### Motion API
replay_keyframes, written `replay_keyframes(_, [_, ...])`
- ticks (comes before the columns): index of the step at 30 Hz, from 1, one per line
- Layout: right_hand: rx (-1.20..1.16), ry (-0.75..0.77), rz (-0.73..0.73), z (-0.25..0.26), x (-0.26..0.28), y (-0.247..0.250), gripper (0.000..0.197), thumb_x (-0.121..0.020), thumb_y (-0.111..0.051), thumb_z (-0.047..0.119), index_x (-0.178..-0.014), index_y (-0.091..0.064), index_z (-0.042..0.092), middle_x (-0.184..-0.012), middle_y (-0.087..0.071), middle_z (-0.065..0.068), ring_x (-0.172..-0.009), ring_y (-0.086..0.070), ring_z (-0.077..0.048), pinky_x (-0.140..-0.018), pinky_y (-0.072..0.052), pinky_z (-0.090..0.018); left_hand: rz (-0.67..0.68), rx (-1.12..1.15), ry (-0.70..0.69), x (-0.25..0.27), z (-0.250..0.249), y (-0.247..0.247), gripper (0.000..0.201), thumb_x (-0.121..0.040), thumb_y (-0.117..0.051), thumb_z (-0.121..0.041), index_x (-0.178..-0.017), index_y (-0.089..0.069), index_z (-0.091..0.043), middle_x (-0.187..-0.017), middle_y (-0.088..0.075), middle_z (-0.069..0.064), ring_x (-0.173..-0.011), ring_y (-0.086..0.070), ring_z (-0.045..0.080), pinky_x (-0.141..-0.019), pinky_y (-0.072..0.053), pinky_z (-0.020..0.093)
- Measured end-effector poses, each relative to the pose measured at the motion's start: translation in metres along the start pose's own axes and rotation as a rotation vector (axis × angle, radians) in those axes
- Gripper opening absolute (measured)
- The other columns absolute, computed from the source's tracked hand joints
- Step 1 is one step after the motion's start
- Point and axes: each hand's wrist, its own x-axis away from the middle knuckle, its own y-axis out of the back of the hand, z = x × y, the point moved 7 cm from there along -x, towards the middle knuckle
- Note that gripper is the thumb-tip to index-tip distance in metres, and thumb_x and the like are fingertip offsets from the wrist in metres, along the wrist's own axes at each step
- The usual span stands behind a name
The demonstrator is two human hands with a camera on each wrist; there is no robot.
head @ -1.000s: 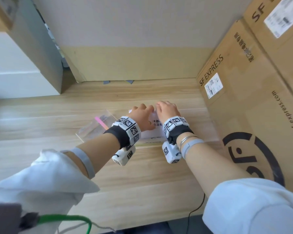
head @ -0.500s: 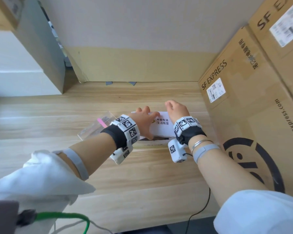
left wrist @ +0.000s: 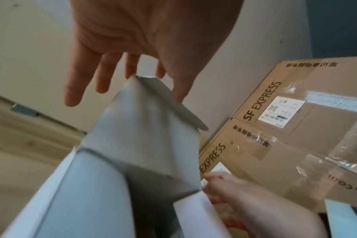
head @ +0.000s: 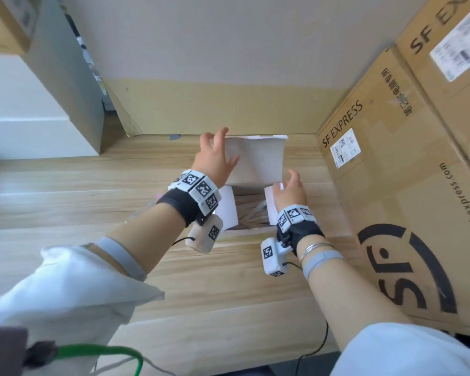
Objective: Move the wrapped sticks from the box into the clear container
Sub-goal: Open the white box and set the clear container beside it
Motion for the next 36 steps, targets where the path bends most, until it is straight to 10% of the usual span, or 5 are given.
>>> replay_keyframes(5, [0.149, 0.045, 0.103, -0.003, 0.012, -0.032, 0.102, -0.078, -0.070, 0.021, -0.148, 0.003, 0.033, -0.132, -0.042, -0.016, -0.114, -0.054, -0.034, -0.088, -0.047, -0.038, 0.214, -0.050, 0.209, 0.024, 0.031, -0.051, 0.100, -0.082, -0.066, -0.034, -0.145, 0.012, -0.043, -0.157, 0.010, 0.017, -0.112, -0.057, 0.043, -0.091, -0.052, 0.042])
replay_keyframes(10, [0.247, 0.126, 0.106, -0.003, 0.011, -0.035, 0.109, -0.076, -0.066, 0.000, -0.147, 0.006, 0.040, -0.122, -0.041, -0.014, -0.099, -0.058, -0.032, -0.080, -0.048, -0.035, 0.303, -0.134, 0.222, 0.040, 0.039, -0.082, 0.106, -0.081, -0.065, -0.014, -0.140, 0.015, -0.052, -0.156, 0.008, 0.014, -0.096, -0.061, 0.036, -0.073, -0.053, 0.030])
replay_keyframes(19, [0.172, 0.025, 0.011, 0.000, 0.011, 0.013, 0.062, -0.087, -0.047, 0.013, -0.143, -0.024, 0.029, -0.115, -0.064, -0.015, -0.101, -0.062, -0.035, -0.084, -0.052, -0.040, 0.335, -0.207, 0.197, 0.038, 0.032, -0.075, 0.079, -0.079, -0.065, -0.047, -0.140, -0.016, -0.050, -0.155, 0.008, 0.007, -0.114, -0.050, 0.043, -0.095, -0.046, 0.041])
replay_keyframes(27, [0.304, 0.039, -0.025, -0.011, 0.003, 0.025, 0.047, -0.088, -0.048, 0.017, -0.135, -0.042, 0.020, -0.134, -0.047, -0.012, -0.113, -0.055, -0.032, -0.089, -0.047, -0.039, 0.269, -0.291, 0.211, 0.043, 0.028, -0.095, 0.091, -0.081, -0.060, -0.018, -0.140, -0.001, -0.054, -0.154, 0.007, 0.006, -0.112, -0.045, 0.033, -0.073, -0.038, 0.027])
replay_keyframes(36, [0.325, -0.003, 0.046, -0.032, -0.002, 0.013, 0.027, -0.084, -0.054, 0.007, -0.110, -0.058, 0.014, -0.105, -0.068, -0.015, -0.097, -0.062, -0.035, -0.073, -0.048, -0.033, 0.069, 0.433, 0.167, 0.034, 0.023, -0.051, 0.071, -0.081, -0.041, 0.006, -0.142, -0.029, -0.029, -0.144, -0.027, 0.014, -0.115, -0.048, 0.027, -0.086, -0.037, 0.022])
